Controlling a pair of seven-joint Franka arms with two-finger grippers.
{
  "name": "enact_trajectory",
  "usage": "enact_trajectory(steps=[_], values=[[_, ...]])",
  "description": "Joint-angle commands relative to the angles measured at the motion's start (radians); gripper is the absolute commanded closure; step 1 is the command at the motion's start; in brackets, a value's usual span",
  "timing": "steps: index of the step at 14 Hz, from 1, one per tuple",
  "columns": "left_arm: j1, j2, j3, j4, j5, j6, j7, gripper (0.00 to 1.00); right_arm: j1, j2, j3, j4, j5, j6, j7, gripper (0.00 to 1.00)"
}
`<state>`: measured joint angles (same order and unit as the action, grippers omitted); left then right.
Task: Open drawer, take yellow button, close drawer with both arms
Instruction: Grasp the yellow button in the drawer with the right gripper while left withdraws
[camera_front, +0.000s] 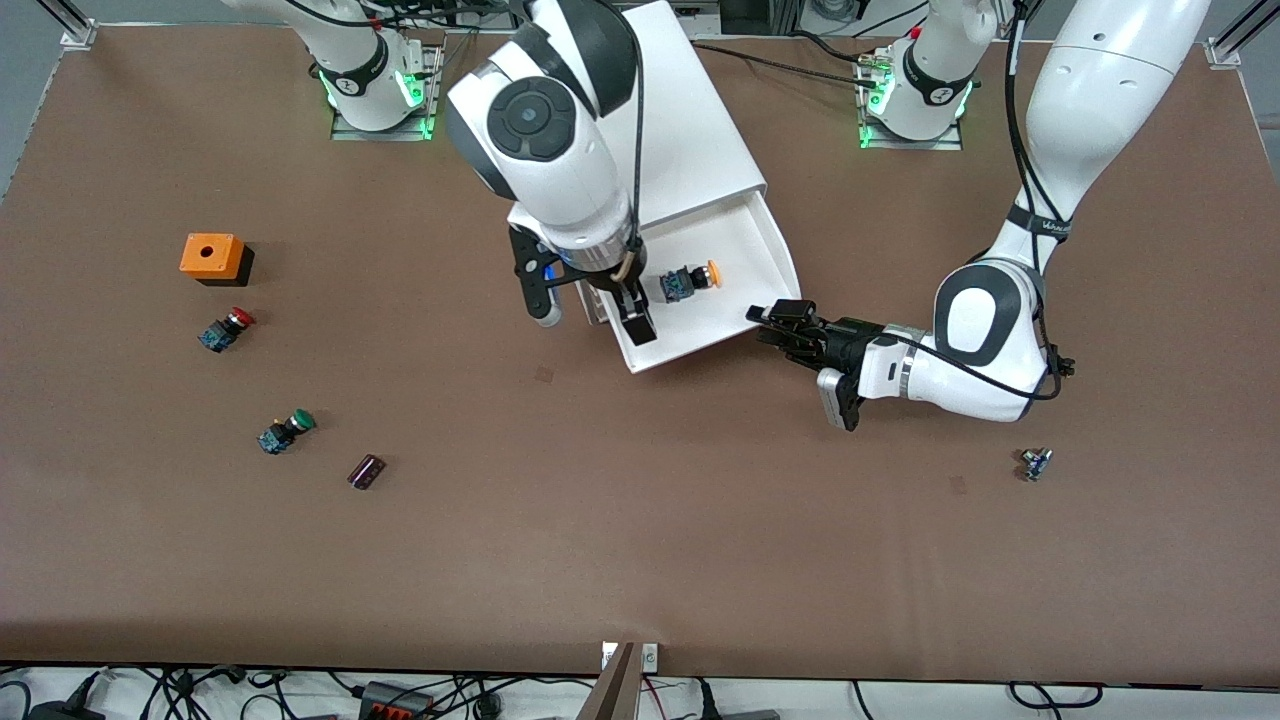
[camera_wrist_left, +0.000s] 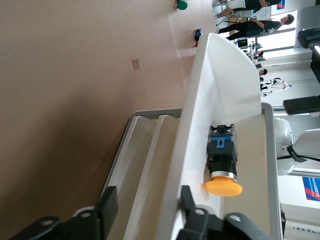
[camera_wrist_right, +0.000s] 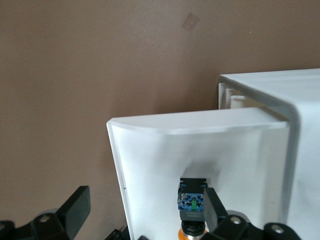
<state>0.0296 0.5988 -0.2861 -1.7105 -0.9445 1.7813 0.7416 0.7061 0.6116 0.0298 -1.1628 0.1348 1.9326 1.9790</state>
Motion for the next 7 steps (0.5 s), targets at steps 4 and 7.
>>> enact_trajectory(steps=[4, 7], values=[[0.024, -0.007, 0.013, 0.182, 0.168, -0.189, -0.293, 0.0, 0.047, 0.08, -0.008, 0.051, 0.0, -0.015, 0.06, 0.0], [0.026, -0.007, 0.013, 0.29, 0.289, -0.29, -0.445, 0.0, 0.055, 0.091, -0.008, 0.051, 0.005, -0.021, 0.064, 0.0]])
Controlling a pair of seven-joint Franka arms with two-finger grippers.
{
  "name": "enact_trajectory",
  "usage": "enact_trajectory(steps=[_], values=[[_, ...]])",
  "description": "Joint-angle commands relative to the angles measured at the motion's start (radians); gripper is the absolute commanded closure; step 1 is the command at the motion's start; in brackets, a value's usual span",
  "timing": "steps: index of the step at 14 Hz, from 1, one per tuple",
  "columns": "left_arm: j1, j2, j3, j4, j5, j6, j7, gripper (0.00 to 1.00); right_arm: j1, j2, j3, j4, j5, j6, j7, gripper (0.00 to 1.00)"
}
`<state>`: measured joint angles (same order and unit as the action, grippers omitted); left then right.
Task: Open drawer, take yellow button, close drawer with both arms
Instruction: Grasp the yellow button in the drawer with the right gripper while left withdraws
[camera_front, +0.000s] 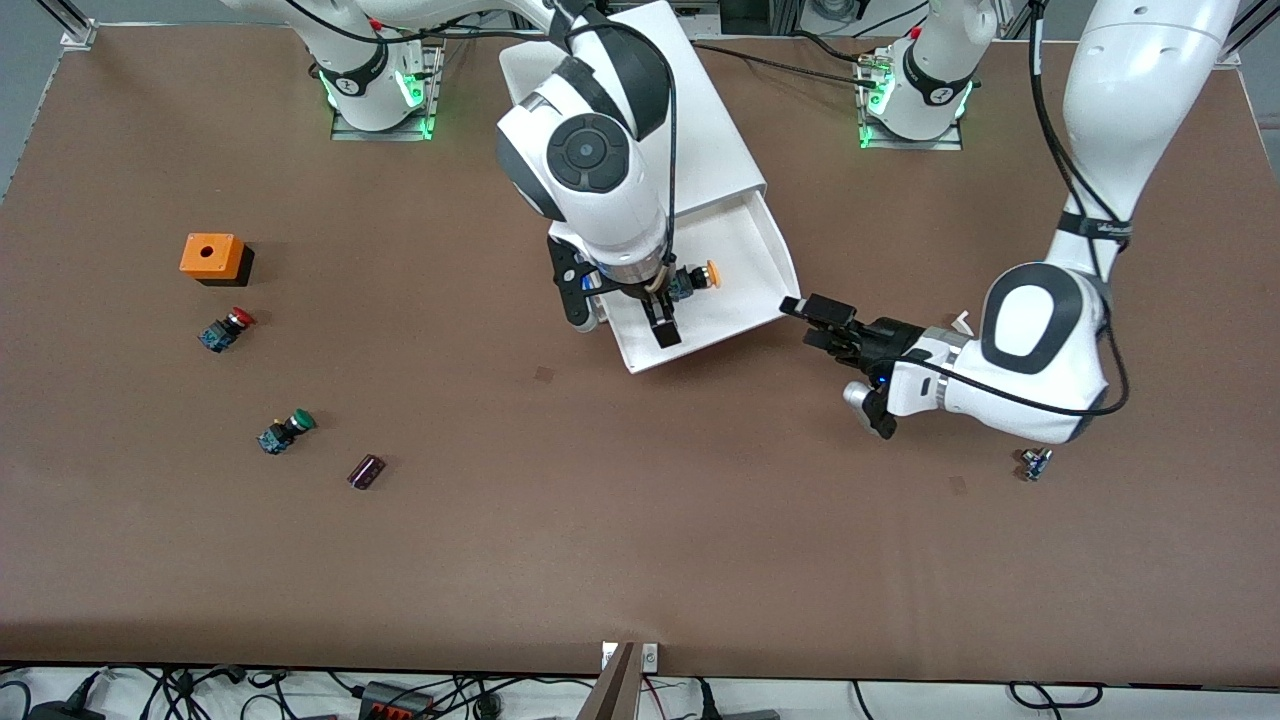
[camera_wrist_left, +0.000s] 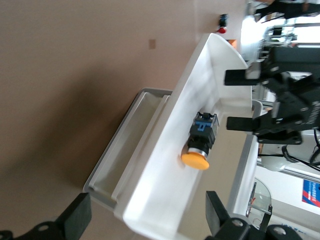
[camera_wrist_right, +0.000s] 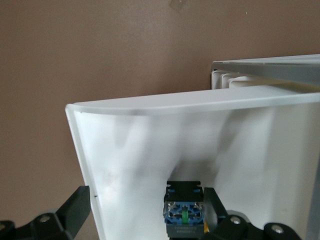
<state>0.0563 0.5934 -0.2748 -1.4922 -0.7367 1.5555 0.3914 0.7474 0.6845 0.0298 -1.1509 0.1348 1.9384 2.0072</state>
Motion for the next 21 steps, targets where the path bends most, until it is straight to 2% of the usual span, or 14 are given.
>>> enact_trajectory(steps=[1, 9, 14, 18, 21], values=[[0.003, -0.003, 0.002, 0.098, 0.13, -0.095, -0.133, 0.0, 0.018, 0.02, -0.008, 0.039, 0.005, -0.035, 0.038, 0.0], [0.003, -0.073, 0.0, 0.124, 0.454, -0.129, -0.167, 0.0, 0.032, 0.018, 0.01, 0.042, 0.012, -0.061, 0.039, 0.0], [0.002, -0.092, -0.003, 0.127, 0.589, -0.124, -0.166, 0.0, 0.033, 0.017, 0.012, 0.042, 0.012, -0.108, 0.045, 0.0], [-0.013, -0.093, -0.009, 0.225, 0.732, -0.124, -0.163, 0.0, 0.033, 0.018, 0.012, 0.042, 0.014, -0.098, 0.045, 0.0], [-0.012, -0.089, 0.0, 0.251, 0.746, -0.118, -0.164, 0.0, 0.033, 0.026, 0.012, 0.042, 0.012, -0.066, 0.042, 0.0]])
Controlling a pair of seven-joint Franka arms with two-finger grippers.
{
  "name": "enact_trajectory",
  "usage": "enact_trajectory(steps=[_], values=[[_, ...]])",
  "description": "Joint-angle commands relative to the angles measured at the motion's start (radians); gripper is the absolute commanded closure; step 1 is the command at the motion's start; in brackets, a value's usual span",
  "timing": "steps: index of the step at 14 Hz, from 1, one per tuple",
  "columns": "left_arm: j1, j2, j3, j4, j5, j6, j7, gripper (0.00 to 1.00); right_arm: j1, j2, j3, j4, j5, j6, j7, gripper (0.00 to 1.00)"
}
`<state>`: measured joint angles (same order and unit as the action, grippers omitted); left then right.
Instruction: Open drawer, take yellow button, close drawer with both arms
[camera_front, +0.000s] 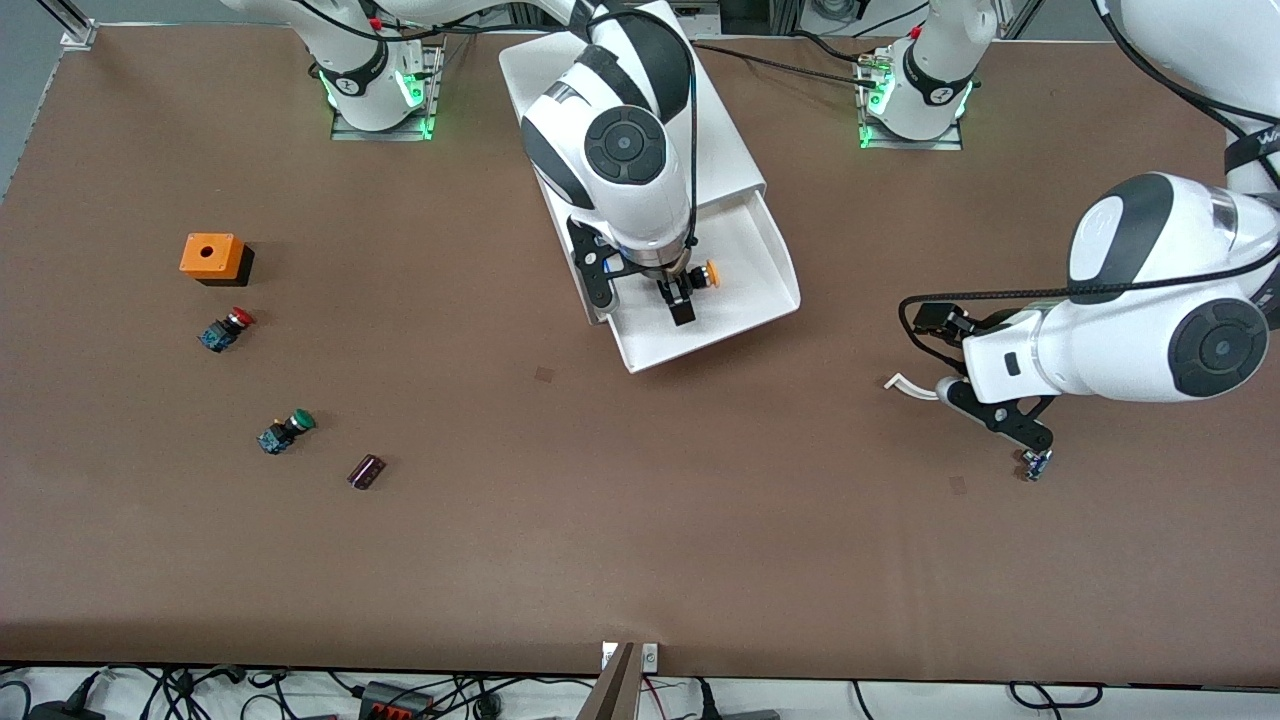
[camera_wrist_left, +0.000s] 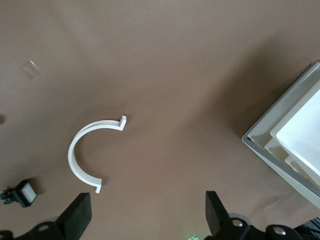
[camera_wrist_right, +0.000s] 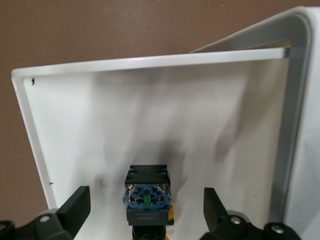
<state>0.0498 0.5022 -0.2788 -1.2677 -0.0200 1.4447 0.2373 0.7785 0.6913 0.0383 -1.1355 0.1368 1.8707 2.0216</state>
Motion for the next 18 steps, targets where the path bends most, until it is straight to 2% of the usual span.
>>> enact_trajectory(steps=[1, 6, 8, 11, 18], values=[[0.002, 0.009, 0.006, 0.037, 0.031, -0.003, -0.009, 0.0, -0.001, 0.019, 0.002, 0.026, 0.01, 0.019, 0.028, 0.0], [-0.007, 0.022, 0.01, 0.064, 0.088, 0.051, -0.022, 0.0, -0.013, 0.016, 0.0, 0.029, 0.01, 0.027, 0.029, 0.0], [0.001, 0.024, 0.012, 0.064, 0.088, 0.071, -0.114, 0.0, -0.013, 0.017, 0.0, 0.029, 0.012, 0.048, 0.031, 0.0], [-0.001, 0.024, 0.01, 0.064, 0.089, 0.071, -0.138, 0.0, -0.011, 0.022, 0.0, 0.028, 0.062, 0.073, 0.032, 0.0], [0.004, 0.029, 0.01, 0.059, 0.086, 0.075, -0.144, 0.0, -0.013, 0.025, 0.0, 0.025, 0.098, 0.019, 0.031, 0.0]])
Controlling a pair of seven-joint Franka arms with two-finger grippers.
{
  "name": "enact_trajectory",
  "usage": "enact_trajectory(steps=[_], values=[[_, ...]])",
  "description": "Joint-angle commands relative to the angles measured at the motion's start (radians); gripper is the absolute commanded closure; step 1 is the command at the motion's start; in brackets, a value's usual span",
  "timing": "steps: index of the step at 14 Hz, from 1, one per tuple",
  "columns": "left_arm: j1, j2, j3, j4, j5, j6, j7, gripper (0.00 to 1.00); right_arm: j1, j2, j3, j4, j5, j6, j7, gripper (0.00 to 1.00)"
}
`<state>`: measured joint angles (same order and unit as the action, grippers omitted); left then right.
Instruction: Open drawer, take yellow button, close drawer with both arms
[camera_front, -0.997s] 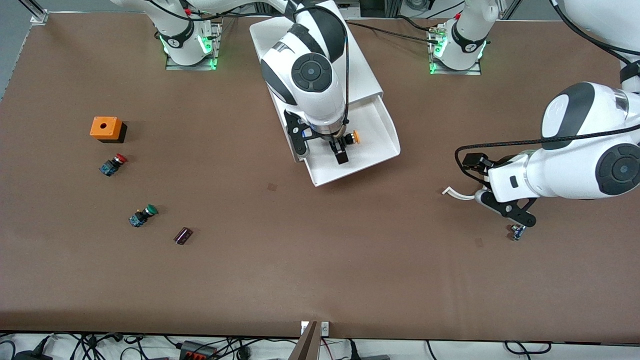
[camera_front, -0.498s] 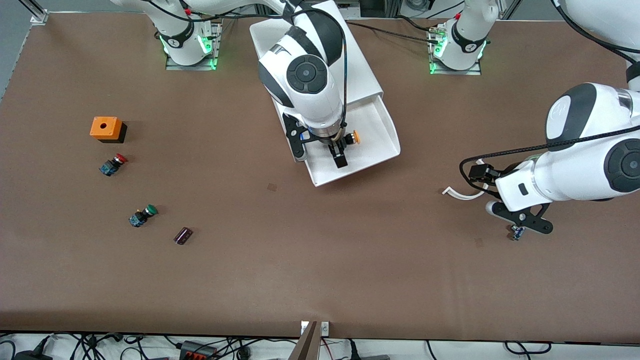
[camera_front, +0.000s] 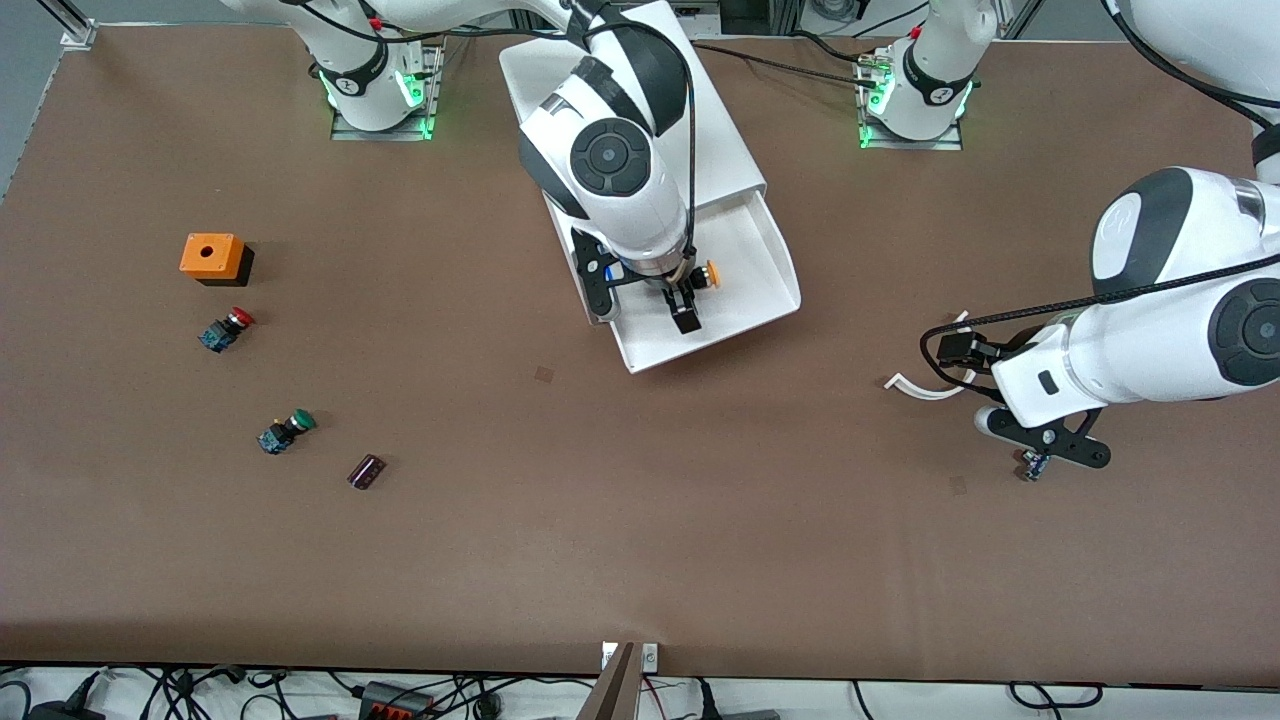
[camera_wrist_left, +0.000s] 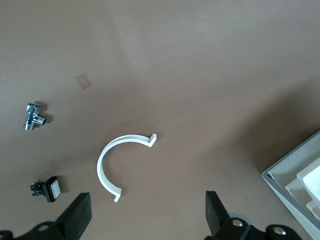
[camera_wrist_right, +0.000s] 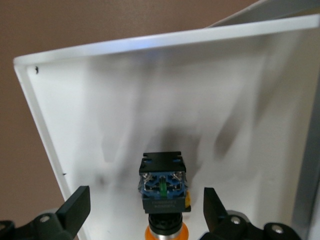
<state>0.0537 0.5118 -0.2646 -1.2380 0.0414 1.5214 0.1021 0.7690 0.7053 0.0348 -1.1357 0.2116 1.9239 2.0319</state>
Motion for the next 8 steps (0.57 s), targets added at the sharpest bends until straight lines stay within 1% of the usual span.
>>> enact_trajectory(steps=[1, 7, 8], values=[[0.0, 0.019, -0.004, 0.029, 0.025, -0.001, -0.008, 0.0, -0.004, 0.013, 0.004, 0.025, 0.023, -0.042, 0.021, 0.0], [0.0, 0.019, -0.004, 0.029, 0.025, -0.001, -0.015, 0.0, -0.005, 0.014, 0.004, 0.025, 0.025, -0.052, 0.016, 0.0], [0.0, 0.019, -0.004, 0.029, 0.023, 0.0, -0.015, 0.0, -0.005, 0.014, 0.004, 0.025, 0.026, -0.051, 0.014, 0.09]])
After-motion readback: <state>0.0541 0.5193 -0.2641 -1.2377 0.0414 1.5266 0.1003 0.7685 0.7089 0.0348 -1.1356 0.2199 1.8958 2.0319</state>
